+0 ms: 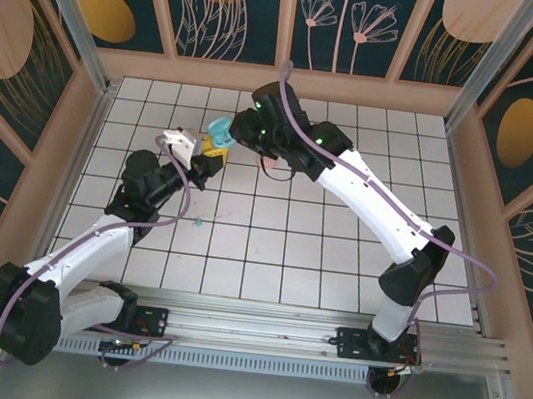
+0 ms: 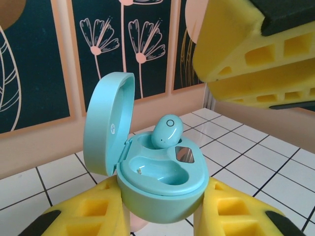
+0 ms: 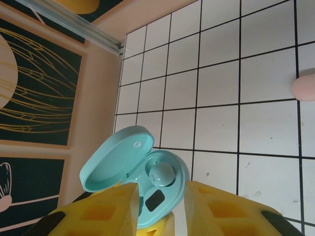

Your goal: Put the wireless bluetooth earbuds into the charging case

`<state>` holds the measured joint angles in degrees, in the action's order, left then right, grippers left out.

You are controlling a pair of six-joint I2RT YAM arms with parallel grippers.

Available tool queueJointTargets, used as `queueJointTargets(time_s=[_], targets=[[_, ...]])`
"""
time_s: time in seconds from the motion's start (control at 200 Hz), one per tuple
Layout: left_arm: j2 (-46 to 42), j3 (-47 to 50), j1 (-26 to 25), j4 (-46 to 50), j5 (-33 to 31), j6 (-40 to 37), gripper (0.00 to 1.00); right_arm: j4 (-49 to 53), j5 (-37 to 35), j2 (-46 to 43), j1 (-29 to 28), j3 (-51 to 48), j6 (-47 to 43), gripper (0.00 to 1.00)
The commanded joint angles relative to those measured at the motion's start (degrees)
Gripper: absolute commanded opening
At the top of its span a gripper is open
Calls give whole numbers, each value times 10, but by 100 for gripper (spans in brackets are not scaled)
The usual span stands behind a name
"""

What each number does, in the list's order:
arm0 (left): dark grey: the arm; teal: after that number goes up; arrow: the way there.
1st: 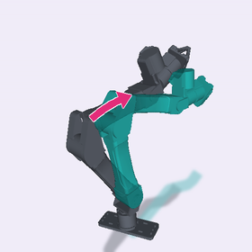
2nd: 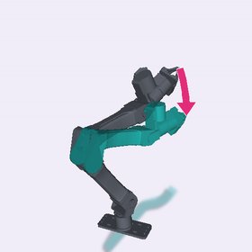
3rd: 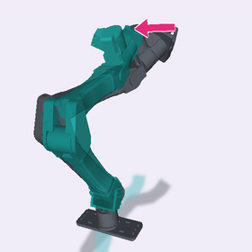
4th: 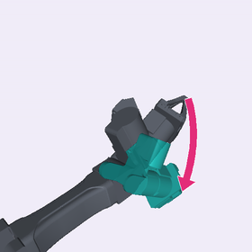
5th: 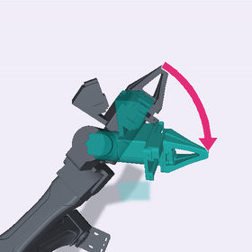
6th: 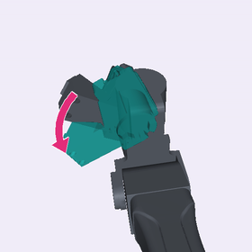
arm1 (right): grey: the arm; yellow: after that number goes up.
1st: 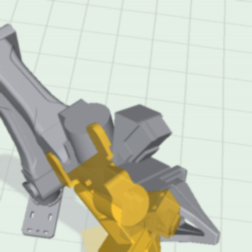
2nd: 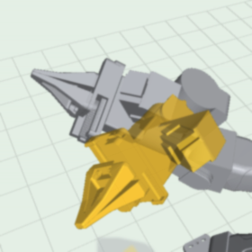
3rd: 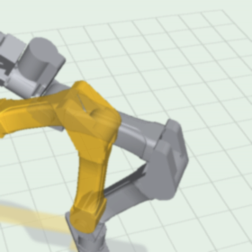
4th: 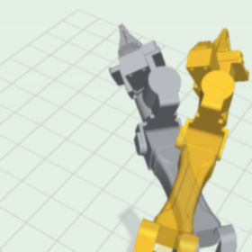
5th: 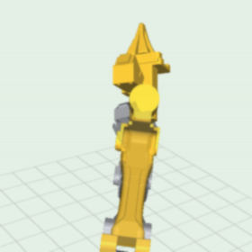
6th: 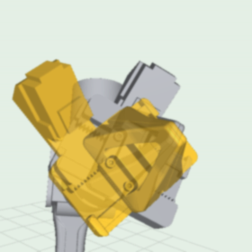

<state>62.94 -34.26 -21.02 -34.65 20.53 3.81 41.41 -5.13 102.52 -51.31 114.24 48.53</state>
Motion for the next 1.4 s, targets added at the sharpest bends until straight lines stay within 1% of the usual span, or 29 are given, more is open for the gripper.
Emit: queueJointTargets(time_s=[0.0,0.225,0.445,0.771,1.071,1.396], targets=[[-11,-6,-7,-2,-20,-22,18,37,-14,18,-9,36,-4,31],[-8,-13,-19,11,-37,-41,18,54,-14,38,-16,64,-2,31],[-11,-14,-29,17,-47,-53,18,59,-13,47,-16,70,-1,31],[-13,-12,-29,13,-50,-56,18,82,-28,54,-23,95,1,31],[-18,-9,-31,11,-50,-56,18,94,-16,73,-23,106,5,31],[-22,-7,-34,10,-45,-58,18,111,-25,87,-22,125,1,31]])
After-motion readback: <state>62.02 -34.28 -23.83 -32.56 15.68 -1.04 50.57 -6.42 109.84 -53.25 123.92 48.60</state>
